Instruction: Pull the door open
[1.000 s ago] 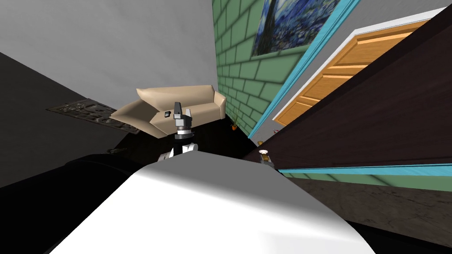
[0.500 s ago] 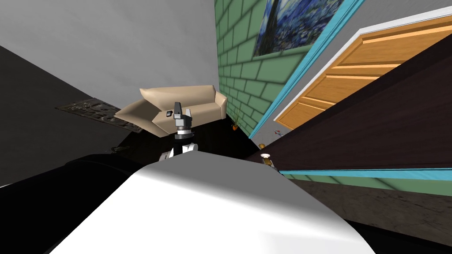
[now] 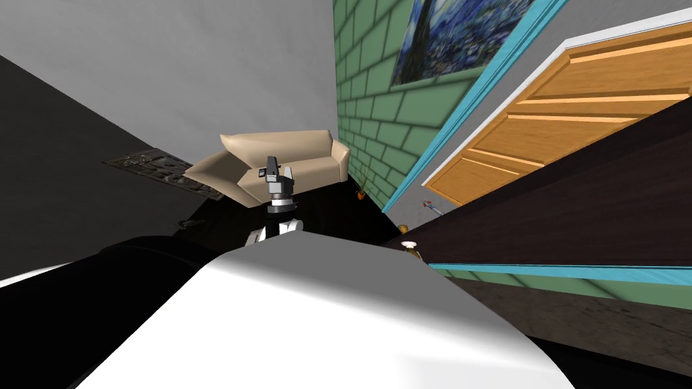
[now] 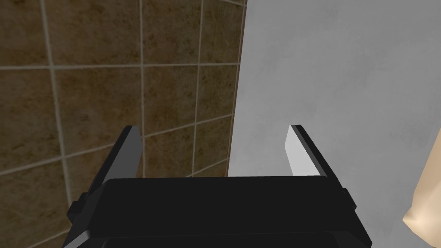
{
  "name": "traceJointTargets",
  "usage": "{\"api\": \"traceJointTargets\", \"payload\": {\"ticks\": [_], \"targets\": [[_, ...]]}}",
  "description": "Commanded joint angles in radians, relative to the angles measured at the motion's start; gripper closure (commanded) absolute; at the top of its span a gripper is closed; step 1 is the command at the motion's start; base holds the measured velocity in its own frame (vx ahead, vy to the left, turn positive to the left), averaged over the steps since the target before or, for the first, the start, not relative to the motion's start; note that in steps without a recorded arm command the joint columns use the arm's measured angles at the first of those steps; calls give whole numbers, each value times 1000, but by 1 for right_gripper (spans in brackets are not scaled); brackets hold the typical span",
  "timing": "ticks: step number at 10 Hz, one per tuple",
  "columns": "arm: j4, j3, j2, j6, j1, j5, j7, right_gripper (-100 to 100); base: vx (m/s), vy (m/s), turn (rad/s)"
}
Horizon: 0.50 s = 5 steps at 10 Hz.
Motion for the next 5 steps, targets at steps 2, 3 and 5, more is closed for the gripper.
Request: {"api": "traceJointTargets", "payload": {"ticks": [2,3,5], "targets": [[41,24,12,-61,12,13,-18,100,-35,-14,15],[67,32,12,-90,16,17,-30,100,-49,-24,54],[107,46,12,-138,22,24,-49,100,-62,-46,34]]}}
